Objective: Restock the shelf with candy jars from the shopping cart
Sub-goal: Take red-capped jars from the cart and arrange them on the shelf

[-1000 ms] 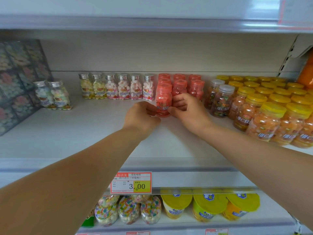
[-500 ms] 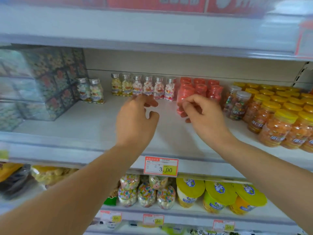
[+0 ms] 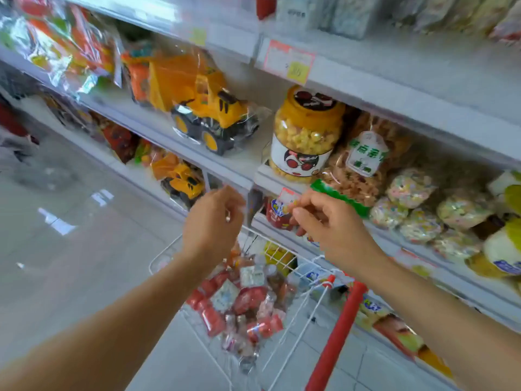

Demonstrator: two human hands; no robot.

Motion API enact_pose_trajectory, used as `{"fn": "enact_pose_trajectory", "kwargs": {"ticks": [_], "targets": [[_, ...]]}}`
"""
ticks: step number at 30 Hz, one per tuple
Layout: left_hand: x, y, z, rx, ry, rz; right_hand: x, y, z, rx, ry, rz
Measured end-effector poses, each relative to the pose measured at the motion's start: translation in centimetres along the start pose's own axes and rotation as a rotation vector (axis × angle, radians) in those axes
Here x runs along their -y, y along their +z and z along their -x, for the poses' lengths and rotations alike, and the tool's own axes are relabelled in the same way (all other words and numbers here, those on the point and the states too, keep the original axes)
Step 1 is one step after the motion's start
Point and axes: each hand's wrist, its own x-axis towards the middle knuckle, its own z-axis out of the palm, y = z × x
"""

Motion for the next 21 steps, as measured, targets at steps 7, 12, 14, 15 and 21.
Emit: {"fn": "enact_pose_trajectory", "kwargs": {"ticks": [7, 12, 14, 15, 21], "targets": [[14.9, 3.4, 5.5, 0.503, -0.233, -0.252, -9.4, 14.3, -0.9, 0.211, 0.411, 0.195], [19.5, 8.0, 6.6, 0.624, -0.206, -0.223, -14.1, 18.9, -0.9, 0.201, 0.635, 0.285], [20.5, 9.7, 6.6, 0.643, -0.263, -0.183, -15.6, 20.1, -1.0, 0.186, 0.667, 0.294], [21.0, 10.8, 6.6, 0.653, -0.290, -0.173, -16.2, 20.6, -1.0, 0.170, 0.674, 0.303], [22.3, 15.3, 6.3, 0.691, -0.493, -0.218, -19.3, 22.7, -1.3, 0.105, 0.749, 0.366]]}}
